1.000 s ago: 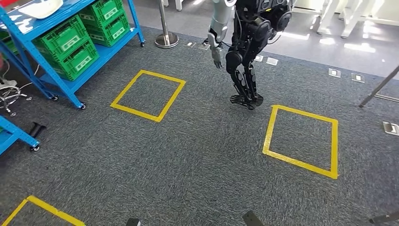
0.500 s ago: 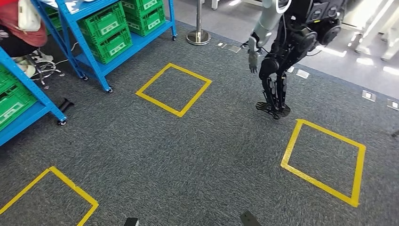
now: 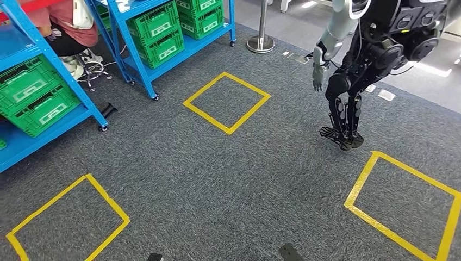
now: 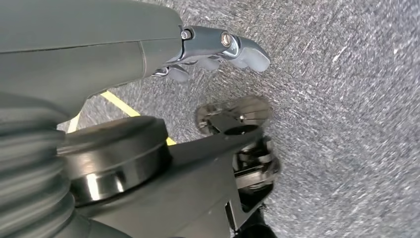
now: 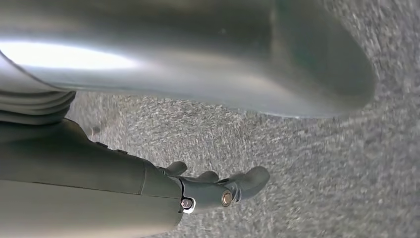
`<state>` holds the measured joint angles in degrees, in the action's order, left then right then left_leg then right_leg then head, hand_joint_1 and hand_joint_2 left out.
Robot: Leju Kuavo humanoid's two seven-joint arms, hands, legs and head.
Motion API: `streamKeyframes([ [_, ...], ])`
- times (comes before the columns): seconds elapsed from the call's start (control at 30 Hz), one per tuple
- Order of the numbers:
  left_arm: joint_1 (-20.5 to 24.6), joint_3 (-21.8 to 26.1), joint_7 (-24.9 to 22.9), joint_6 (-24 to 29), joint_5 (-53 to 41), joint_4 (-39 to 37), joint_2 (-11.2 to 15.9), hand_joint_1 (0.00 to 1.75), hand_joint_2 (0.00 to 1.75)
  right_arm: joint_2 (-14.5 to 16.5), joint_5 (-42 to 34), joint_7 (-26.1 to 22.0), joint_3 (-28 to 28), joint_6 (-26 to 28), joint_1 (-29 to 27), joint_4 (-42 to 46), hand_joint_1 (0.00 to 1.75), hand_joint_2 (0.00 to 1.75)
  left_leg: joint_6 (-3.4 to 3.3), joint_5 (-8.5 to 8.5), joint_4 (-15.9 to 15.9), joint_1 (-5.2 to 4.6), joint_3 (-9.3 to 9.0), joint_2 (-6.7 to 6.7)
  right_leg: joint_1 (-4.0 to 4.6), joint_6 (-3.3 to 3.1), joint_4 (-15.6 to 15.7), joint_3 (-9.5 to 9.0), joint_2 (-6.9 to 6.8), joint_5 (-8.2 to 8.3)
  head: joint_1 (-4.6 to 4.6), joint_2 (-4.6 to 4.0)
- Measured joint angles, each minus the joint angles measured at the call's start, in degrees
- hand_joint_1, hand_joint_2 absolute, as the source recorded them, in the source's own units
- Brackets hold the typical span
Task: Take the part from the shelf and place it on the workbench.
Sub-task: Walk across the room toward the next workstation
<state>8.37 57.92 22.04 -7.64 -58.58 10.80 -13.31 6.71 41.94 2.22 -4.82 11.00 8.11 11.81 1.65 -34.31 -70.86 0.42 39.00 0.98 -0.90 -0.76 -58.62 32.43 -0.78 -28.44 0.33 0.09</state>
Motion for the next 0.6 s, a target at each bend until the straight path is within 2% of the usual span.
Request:
streamKeyframes([
  [0.03, 0.0, 0.0, -0.1, 0.0, 0.1, 0.0, 0.0, 0.0, 0.0, 0.0, 0.0, 0.0, -0.1, -0.1, -0.1, 0.0, 0.0, 0.0, 0.06, -1.07, -3.0, 0.02, 1.29, -0.28, 0.12, -0.07, 0.0, 0.01, -0.82, -0.05, -0.03, 0.0],
  [0.07, -0.1, 0.0, -0.2, -0.1, 0.2, 0.0, 0.0, 0.0, 0.44, 0.0, 0.0, 0.0, -0.2, -0.1, -0.2, 0.0, 0.0, 0.0, 0.06, -1.06, -4.0, 0.02, 1.65, -0.41, 0.22, -0.11, 0.0, 0.0, -1.58, -0.08, -0.05, 0.0],
  [0.1, -0.2, 0.0, -0.3, -0.2, 0.4, 0.0, 0.0, 0.0, 0.87, 0.0, 0.0, -0.1, -0.3, -0.2, -0.2, 0.0, 0.0, 0.0, -0.04, 0.07, -2.7, 0.0, 0.8, -0.6, 0.3, -0.12, 0.0, -0.05, -2.28, -0.12, -0.07, 0.0],
  [0.13, -0.2, 0.0, -0.4, -0.3, 0.5, 0.0, 0.0, 0.0, 1.31, 0.0, 0.0, -0.1, -0.4, -0.3, -0.1, 0.0, 0.0, 0.0, -0.25, 1.95, 0.7, -0.05, -1.15, -1.12, 0.37, -0.08, 0.0, -0.16, -2.93, -0.17, -0.09, 0.0],
  [0.17, -0.2, 0.0, -0.4, -0.4, 0.6, 0.0, 0.0, 0.0, 1.75, 0.0, 0.0, -0.2, -0.5, -0.4, -0.1, 0.0, 0.0, 0.0, -0.59, 3.52, 5.0, -0.24, -3.46, -2.53, 0.47, 0.01, 0.0, -0.32, -3.55, -0.25, -0.11, 0.0],
  [0.2, -0.1, 0.0, -0.5, -0.5, 0.6, 0.0, 0.1, 0.0, 1.75, 0.0, 0.1, -0.3, -0.6, -0.5, -0.1, 0.0, 0.0, 0.0, -0.98, 4.71, 8.6, -0.49, -5.37, -3.78, 0.61, 0.2, -0.1, -0.46, -4.17, -0.37, -0.09, 0.0],
  [0.23, 0.0, 0.0, -0.5, -0.6, 0.6, 0.0, 0.0, 0.0, 1.75, 0.0, 0.1, -0.3, -0.7, -0.6, -0.1, 0.0, 0.0, 0.0, -1.35, 5.26, 11.0, -0.73, -6.53, -4.73, 0.71, 0.46, -0.1, -0.56, -4.71, -0.46, -0.05, 0.0],
  [0.27, 0.1, 0.0, -0.5, -0.8, 0.6, 0.0, 0.0, 0.0, 1.75, 0.0, 0.1, -0.3, -0.8, -0.6, -0.1, 0.0, 0.0, 0.0, -1.66, 5.23, 12.0, -0.97, -6.82, -5.21, 0.76, 0.75, -0.1, -0.64, -5.23, -0.52, -0.02, 0.0],
  [0.33, 0.1, 0.0, -0.6, -1.0, 0.6, 0.0, 0.1, 0.0, 1.75, 0.1, 0.2, -0.4, -0.8, -0.6, 0.0, 0.0, 0.0, 0.0, -2.25, 5.54, 12.2, -1.01, -6.76, -3.9, 0.75, 1.37, 0.0, -0.85, -6.32, -0.6, 0.02, 0.0],
  [0.37, 0.0, 0.0, -0.6, -1.1, 0.6, 0.0, 0.1, 0.0, 1.75, 0.2, 0.2, -0.5, -0.9, -0.6, 0.1, 0.0, 0.0, 0.0, -2.55, 5.8, 12.5, -0.88, -6.9, -3.26, 0.66, 1.72, -0.3, -0.93, -5.97, -0.88, 0.08, 0.0],
  [0.43, 0.0, 0.0, -0.6, -1.2, 0.7, 0.0, 0.0, 0.0, 1.75, 0.2, 0.3, -0.7, -1.0, -0.6, 0.2, 0.0, 0.0, 0.0, -3.15, 6.4, 13.1, -0.41, -7.2, -1.99, 0.48, 2.42, -3.6, 0.28, -3.16, -3.14, 0.38, 0.0],
  [0.47, 0.1, 0.0, -0.6, -1.3, 0.7, 0.0, 0.0, 0.0, 1.75, 0.2, 0.3, -0.7, -1.1, -0.6, 0.1, 0.0, 0.0, 0.0, -3.29, 6.53, 13.2, -0.31, -7.09, -1.37, 0.28, 2.73, -7.0, 1.74, -1.27, -4.98, 0.61, 0.0],
  [0.5, 0.2, 0.0, -0.7, -1.3, 0.7, 0.0, 0.0, 0.0, 1.75, 0.2, 0.3, -0.7, -1.2, -0.7, 0.0, 0.0, 0.0, 0.0, -3.39, 6.6, 13.1, -0.24, -6.98, -0.66, 0.17, 2.97, -10.9, 3.59, -0.14, -6.79, 0.77, 0.0],
  [0.53, 0.2, 0.0, -0.8, -1.4, 0.7, 0.0, -0.1, 0.0, 1.75, 0.2, 0.3, -0.7, -1.2, -0.7, -0.1, 0.0, 0.0, 0.0, -3.41, 6.62, 13.1, -0.22, -6.9, 0.11, 0.09, 3.15, -14.1, 5.2, 0.3, -7.92, 0.87, 0.0],
  [0.57, 0.2, 0.0, -1.0, -1.4, 0.7, 0.0, -0.1, 0.0, 1.75, 0.2, 0.4, -0.7, -1.2, -0.7, -0.2, 0.0, 0.0, 0.0, -3.39, 6.63, 13.0, -0.19, -6.85, 0.91, 0.02, 3.27, -15.7, 6.11, 0.43, -7.98, 0.93, 0.0],
  [0.6, 0.1, 0.0, -1.2, -1.5, 0.7, 0.0, -0.1, 0.0, 1.75, 0.2, 0.4, -0.7, -1.2, -0.7, -0.2, 0.0, 0.0, 0.0, -3.3, 6.61, 12.8, -0.15, -6.83, 1.71, -0.04, 3.32, -15.0, 5.96, 0.5, -6.85, 0.95, 0.0],
])
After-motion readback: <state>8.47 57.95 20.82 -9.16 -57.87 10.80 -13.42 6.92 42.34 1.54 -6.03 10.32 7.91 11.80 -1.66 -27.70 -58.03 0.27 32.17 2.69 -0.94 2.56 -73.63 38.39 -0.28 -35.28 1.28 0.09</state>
